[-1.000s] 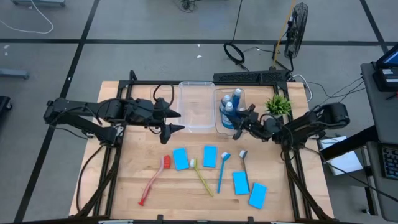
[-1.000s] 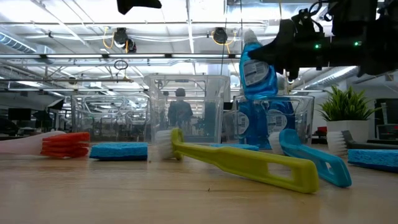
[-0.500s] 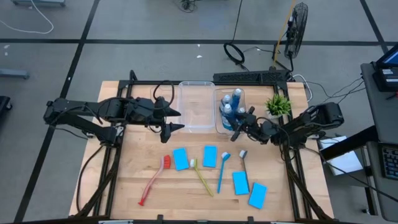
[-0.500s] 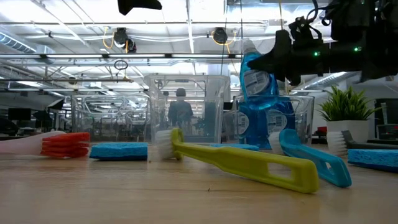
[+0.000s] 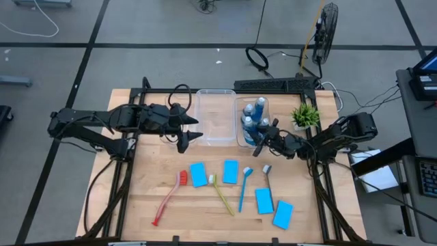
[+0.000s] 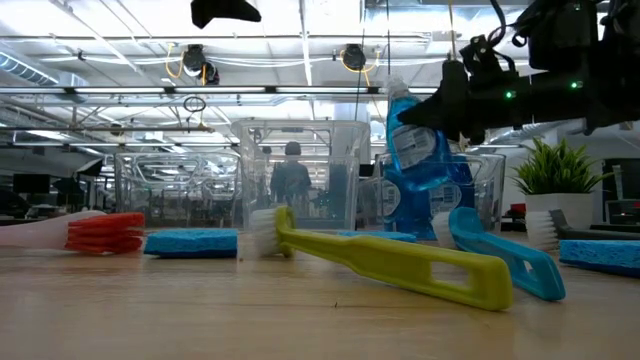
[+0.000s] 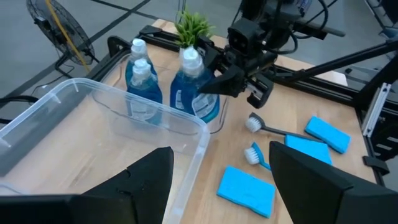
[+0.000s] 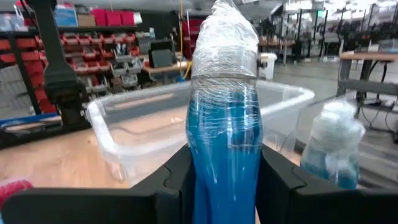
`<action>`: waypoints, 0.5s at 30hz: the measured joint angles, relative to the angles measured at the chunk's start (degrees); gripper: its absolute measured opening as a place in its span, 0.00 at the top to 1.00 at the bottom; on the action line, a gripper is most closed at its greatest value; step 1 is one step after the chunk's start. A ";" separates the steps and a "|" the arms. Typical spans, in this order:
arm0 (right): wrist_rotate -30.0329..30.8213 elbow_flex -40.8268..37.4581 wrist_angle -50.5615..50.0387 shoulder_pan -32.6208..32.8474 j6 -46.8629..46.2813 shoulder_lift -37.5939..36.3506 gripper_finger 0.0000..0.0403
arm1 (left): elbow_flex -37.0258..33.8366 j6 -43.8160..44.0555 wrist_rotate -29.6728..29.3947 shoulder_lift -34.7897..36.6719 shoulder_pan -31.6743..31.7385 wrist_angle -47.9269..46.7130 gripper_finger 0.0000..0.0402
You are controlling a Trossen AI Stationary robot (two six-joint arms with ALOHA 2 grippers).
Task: Pick & Place Kitchen Sink Supplies
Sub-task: Put the blue dishwashing liquid into the right transparent bin
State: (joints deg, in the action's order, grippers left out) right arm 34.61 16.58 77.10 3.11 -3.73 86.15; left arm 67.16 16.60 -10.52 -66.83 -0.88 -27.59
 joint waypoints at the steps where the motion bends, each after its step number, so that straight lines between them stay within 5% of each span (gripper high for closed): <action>1: 0.00 0.00 -0.39 0.00 -0.33 0.04 0.73 | 0.00 0.00 0.00 0.00 0.16 -0.01 0.34; 15: -0.11 2.23 -6.25 0.00 -1.50 0.02 0.70 | -0.02 -1.46 0.00 0.00 0.50 0.31 0.34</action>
State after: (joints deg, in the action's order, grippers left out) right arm 34.50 18.81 70.85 3.11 -5.22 86.17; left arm 67.13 15.14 -10.52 -66.83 -0.38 -27.28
